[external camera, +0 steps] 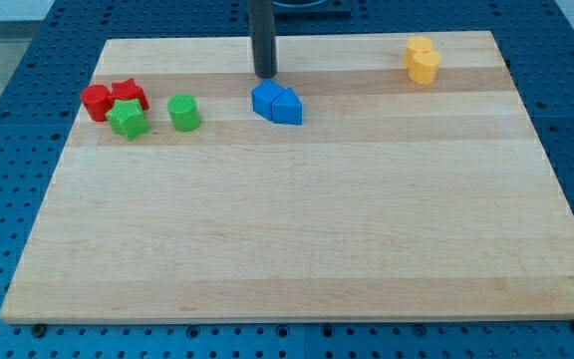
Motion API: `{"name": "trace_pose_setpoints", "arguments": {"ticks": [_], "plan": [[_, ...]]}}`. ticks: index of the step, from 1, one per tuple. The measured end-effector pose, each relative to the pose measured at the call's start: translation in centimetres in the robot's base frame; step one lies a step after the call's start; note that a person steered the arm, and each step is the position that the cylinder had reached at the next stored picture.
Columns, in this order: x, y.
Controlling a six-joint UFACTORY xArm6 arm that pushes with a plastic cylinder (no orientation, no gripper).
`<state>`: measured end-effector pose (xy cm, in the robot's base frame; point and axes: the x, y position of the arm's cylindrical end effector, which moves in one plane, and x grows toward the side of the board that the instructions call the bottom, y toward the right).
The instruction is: Bring the green circle above the red star
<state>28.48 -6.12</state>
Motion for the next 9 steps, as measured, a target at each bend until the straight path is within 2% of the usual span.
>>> {"name": "trace_pose_setpoints", "arguments": {"ticks": [2,3,4,5,6,7,8,9], "plan": [[7.3,-1.5],[10.7,-6.6],[6.1,-10.3],[1.4,-10.4],[0.6,-10.4],[-0.1,-7.4],[-2.6,-11.0],[-2.7,-13.4]]}}
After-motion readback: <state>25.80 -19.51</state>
